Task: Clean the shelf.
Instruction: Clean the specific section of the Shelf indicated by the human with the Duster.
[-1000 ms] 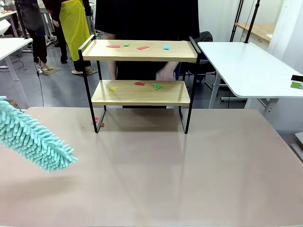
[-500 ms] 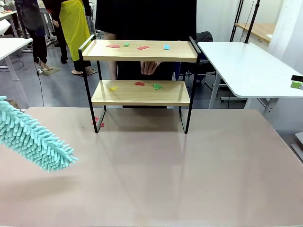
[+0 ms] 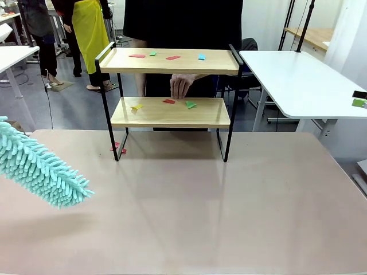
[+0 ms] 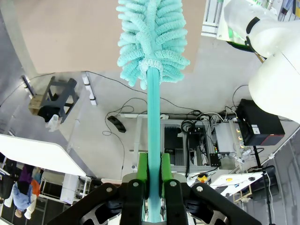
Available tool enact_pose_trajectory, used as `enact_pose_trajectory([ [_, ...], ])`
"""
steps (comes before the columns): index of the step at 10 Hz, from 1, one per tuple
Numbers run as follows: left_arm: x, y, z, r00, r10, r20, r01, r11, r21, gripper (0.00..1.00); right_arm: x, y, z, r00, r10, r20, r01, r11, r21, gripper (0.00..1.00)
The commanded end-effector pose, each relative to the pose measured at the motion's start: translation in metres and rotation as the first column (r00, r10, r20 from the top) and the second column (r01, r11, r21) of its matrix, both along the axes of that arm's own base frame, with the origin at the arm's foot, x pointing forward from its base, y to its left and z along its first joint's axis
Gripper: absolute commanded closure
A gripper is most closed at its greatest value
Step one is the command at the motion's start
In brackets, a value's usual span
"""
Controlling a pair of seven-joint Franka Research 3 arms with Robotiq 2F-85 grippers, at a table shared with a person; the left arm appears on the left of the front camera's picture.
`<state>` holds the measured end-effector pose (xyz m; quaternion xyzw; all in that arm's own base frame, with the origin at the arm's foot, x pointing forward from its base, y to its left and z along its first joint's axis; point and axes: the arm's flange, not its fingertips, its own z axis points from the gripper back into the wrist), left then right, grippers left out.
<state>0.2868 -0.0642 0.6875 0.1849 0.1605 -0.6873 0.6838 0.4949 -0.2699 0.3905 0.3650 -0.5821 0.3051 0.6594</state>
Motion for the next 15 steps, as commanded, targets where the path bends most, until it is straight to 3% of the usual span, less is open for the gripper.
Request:
enact_pose_trajectory([
  [1, 0.000, 0.002, 0.001, 1.000, 0.003, 0.000, -0.003, 1.000, -0.003, 0.87, 0.001, 0.002, 0.003, 1.000, 0.002, 0.004, -0.002, 1.000, -0.003, 0.00],
  [9, 0.000, 0.000, 0.000, 1.000, 0.000, 0.000, 0.000, 1.000, 0.000, 0.87, 0.001, 0.002, 0.003, 1.000, 0.002, 0.004, -0.002, 1.000, -0.003, 0.00],
  [10, 0.003, 0.002, -0.003, 0.997, 0.067, 0.041, -0.060, 0.986, -0.155, 0.87, 0.001, 0.002, 0.003, 1.000, 0.002, 0.004, -0.002, 1.000, -0.003, 0.00],
  [13, 0.010, 0.004, -0.022, 0.996, 0.087, -0.036, -0.094, 0.891, -0.444, 0.87, 0.001, 0.002, 0.003, 1.000, 0.002, 0.004, -0.002, 1.000, -0.003, 0.00],
  [15, 0.009, -0.016, -0.036, 0.974, 0.201, -0.104, -0.221, 0.745, -0.629, 0.87, 0.001, 0.002, 0.003, 1.000, 0.002, 0.004, -0.002, 1.000, -0.003, 0.00],
])
